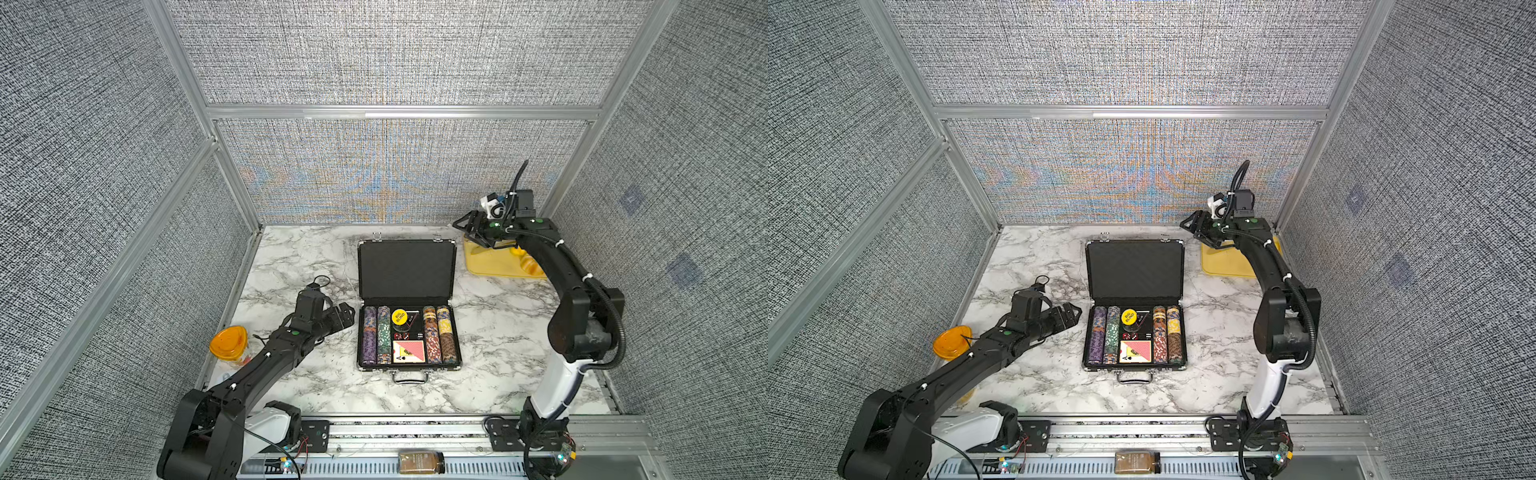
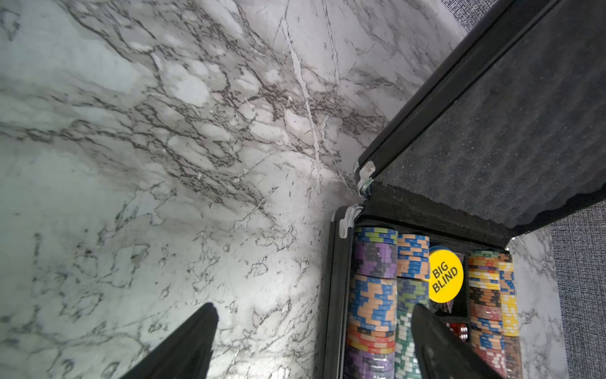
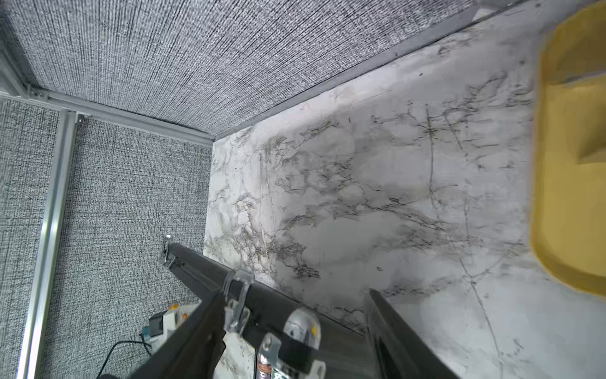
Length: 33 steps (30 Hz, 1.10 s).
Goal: Close the poker set cases
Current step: Close the lid of the poker set case.
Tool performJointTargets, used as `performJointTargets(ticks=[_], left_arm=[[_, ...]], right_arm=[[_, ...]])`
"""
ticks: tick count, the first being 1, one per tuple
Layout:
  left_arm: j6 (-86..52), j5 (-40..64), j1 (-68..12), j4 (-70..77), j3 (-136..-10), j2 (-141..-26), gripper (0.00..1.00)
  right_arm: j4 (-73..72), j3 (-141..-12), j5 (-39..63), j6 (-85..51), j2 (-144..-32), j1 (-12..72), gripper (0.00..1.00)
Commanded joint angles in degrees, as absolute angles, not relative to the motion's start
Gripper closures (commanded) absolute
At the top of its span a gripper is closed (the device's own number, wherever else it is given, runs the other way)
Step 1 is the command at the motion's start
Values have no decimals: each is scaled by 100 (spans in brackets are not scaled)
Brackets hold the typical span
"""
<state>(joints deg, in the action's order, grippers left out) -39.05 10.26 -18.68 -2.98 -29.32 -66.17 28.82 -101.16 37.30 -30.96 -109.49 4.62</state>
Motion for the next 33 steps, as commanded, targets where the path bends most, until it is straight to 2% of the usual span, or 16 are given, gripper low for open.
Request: performJointTargets(ticks=[1, 12, 23, 33], left_arm=[[-3823, 1204, -1794, -105, -2901, -6632, 7], [-3850, 1362, -1626, 0, -2707, -6640, 6], [-3828, 1328, -1573, -117, -2655, -6533, 6], [-3735, 1275, -1417, -419, -2714, -6403, 6]], right_arm=[[2882, -10196, 4004, -3142, -11045, 531, 31], [2961, -9998, 4207, -3068, -11039, 668, 38], [2975, -9880, 4279, -3104, -11087, 701, 54], [3093, -9267, 4376, -2917, -10505, 837, 57]])
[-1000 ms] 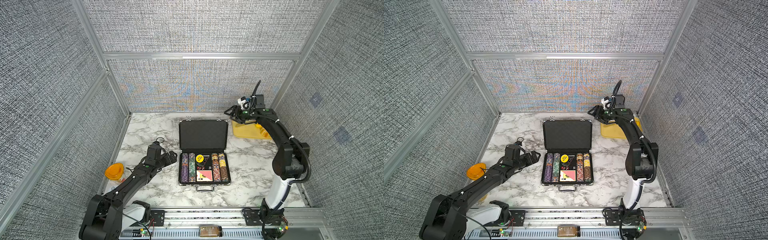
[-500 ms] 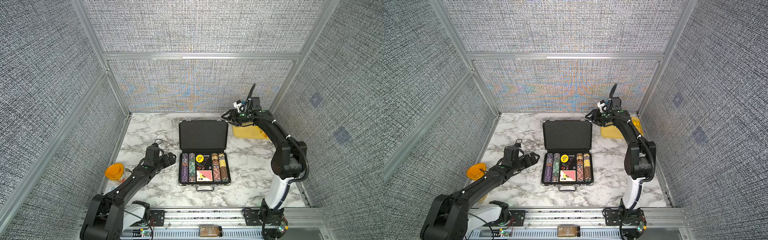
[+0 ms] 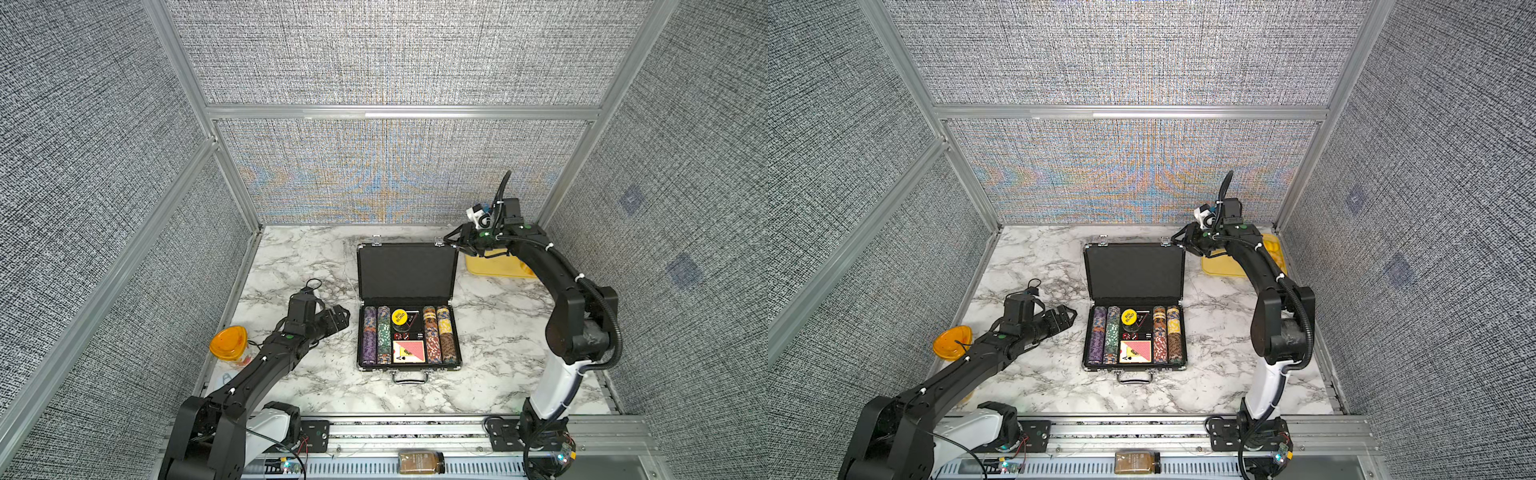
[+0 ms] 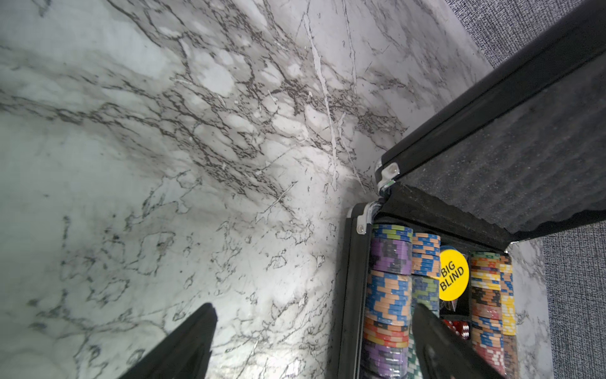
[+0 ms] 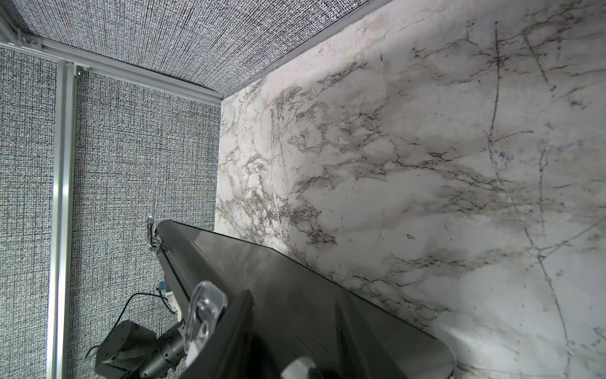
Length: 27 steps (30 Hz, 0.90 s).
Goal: Close the poker set cases
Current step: Close the lid of the poker set case.
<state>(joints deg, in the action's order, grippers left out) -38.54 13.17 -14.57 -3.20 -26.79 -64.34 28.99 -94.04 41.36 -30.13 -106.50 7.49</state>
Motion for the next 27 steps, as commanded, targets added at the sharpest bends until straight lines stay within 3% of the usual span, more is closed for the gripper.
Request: performJointTargets(ticks=[1, 20, 27], left_arm=[[-3727, 1274, -1392, -437, -2724, -6399, 6], [-3488, 1192, -1108, -957, -3047, -6198, 6], [-2937, 2148, -1112, -1263, -3241, -6428, 5]], right_arm=[[3131, -9193, 4360, -2878, -10437, 849, 58], [3981, -6729, 3334, -2515, -8007, 1021, 54], [4026, -6032, 2964, -2417, -7696, 1029, 47]])
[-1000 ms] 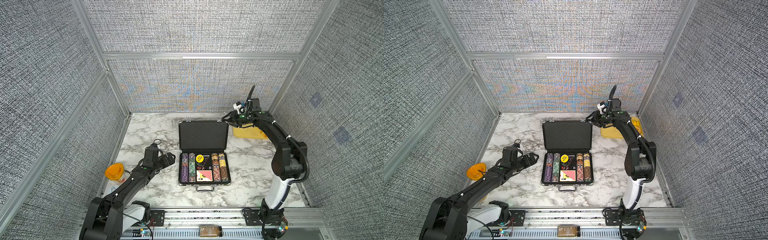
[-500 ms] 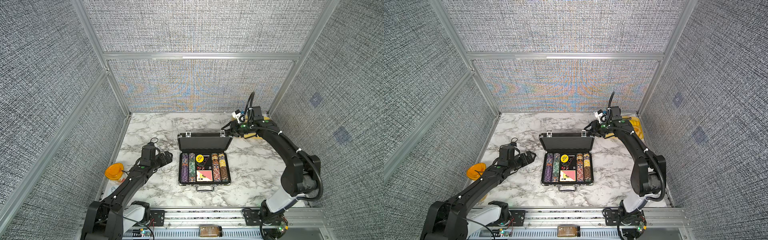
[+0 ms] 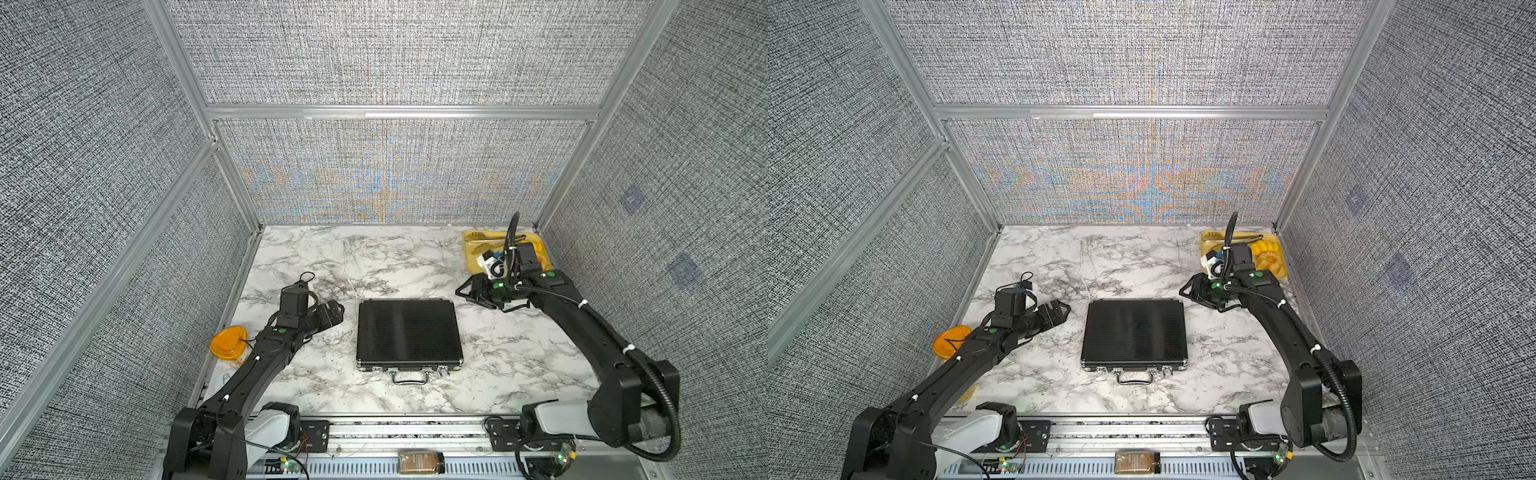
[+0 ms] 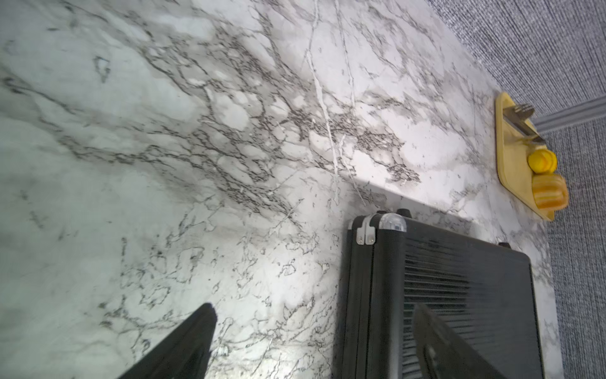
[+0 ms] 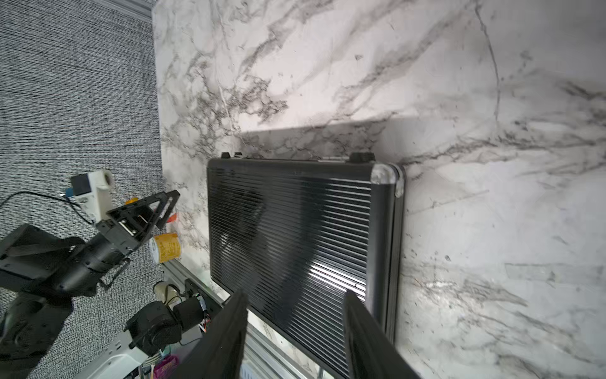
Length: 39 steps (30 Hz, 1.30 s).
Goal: Close the poker set cases
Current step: Close the lid of the poker set case, then adjust the poker set case at the center of the board.
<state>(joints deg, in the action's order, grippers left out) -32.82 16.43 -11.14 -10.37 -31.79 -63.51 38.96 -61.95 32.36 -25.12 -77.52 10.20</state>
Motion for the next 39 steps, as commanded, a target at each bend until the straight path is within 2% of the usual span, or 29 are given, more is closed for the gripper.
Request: performJointTargets(ticks=[1, 10, 18, 23, 26, 32, 35, 39], left_arm=[[-2903, 2239, -1120, -1303, -3237, -6457, 2], [-3049, 2703, -1386, -1354, -2727, -6093, 1], [-3581, 2657, -2293, -1119, -2352, -5922, 1], [-3830, 2652, -2597, -924, -2187, -5886, 2], [-3920, 2603, -2749, -896, -2127, -5966, 7], [-4113, 2468, -2968, -558, -2059, -6183, 27], [-4222, 2488, -3081, -377, -2039, -6309, 35], [-4361, 2505, -3198, -180, -1938, -6431, 43]], right_arm=[[4002, -5941, 2927, -2410, -7683, 1047, 47], [3414, -4931, 2607, -2598, -7553, 1417, 39], [2567, -4281, 2487, -2750, -7641, 1535, 37], [2074, -4000, 2564, -2793, -7725, 1558, 34], [1759, -3831, 2683, -2838, -7794, 1583, 33], [1358, -3621, 2770, -2843, -8108, 1677, 33], [1184, -3546, 2878, -2830, -8285, 1742, 36], [1043, -3600, 3074, -2747, -8570, 1872, 46]])
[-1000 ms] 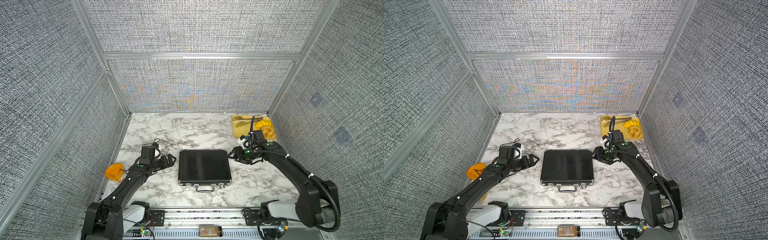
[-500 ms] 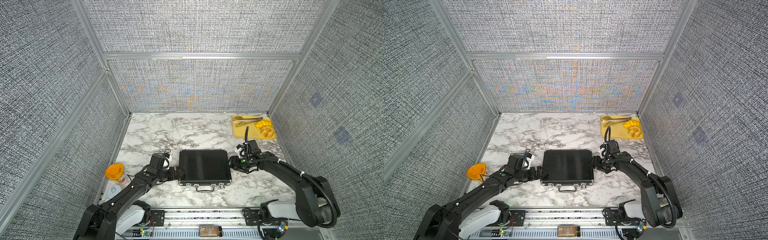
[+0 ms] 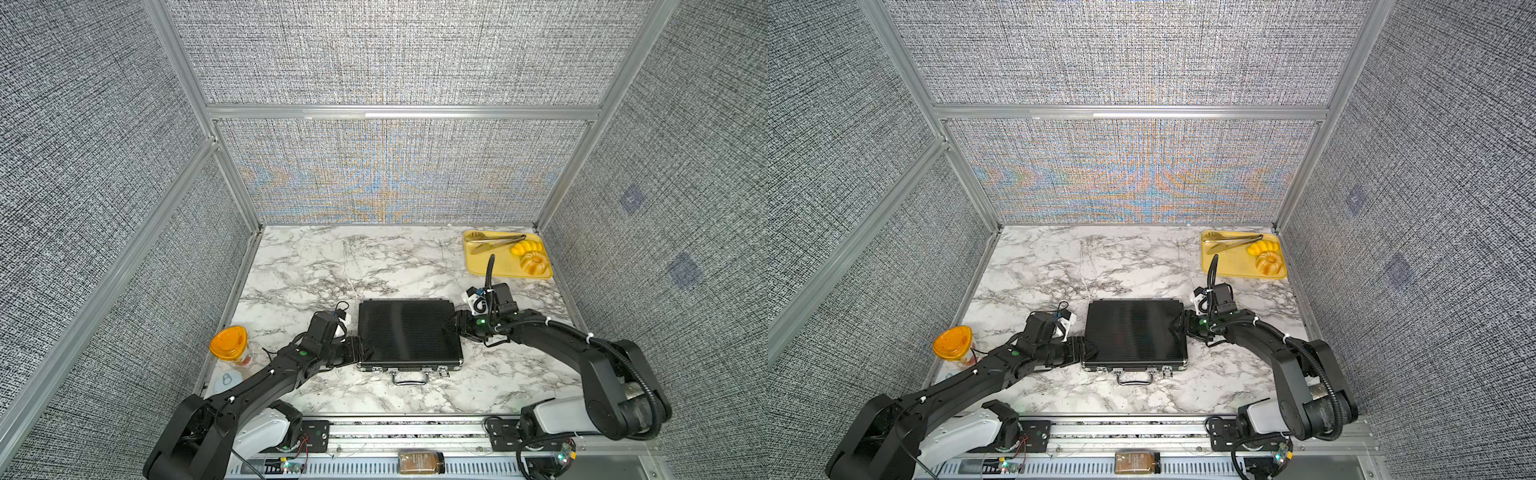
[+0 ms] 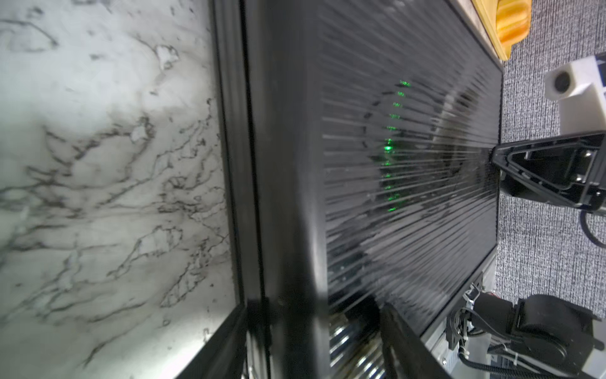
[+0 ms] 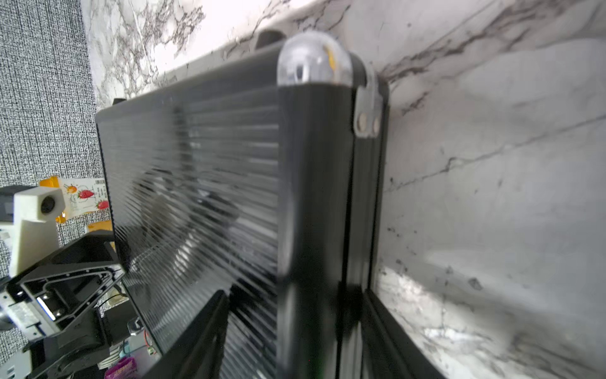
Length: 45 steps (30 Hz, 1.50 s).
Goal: Close the poker set cases
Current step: Adjust the poker set case at the center of the board.
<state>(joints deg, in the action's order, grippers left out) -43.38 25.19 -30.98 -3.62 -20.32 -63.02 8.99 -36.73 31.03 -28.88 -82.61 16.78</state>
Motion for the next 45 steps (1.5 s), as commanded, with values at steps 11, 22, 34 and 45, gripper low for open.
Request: performJointTargets(ticks=[11, 22, 34, 45], left_arm=[[-4772, 2404, -3267, 299, -1608, -6383, 47], [-4867, 2105, -3279, 224, -1653, -6419, 47], [-4918, 1737, -3279, -42, -1669, -6179, 47], [-4673, 1448, -3282, -510, -2024, -6289, 47]], right_arm=[[853, -4096, 3570, -2577, -9325, 2352, 56], [1254, -5255, 3599, -2226, -10173, 2452, 56], [1795, -6152, 3166, -2032, -10516, 2391, 56], [2729, -6119, 2410, -1989, -9487, 1901, 41]])
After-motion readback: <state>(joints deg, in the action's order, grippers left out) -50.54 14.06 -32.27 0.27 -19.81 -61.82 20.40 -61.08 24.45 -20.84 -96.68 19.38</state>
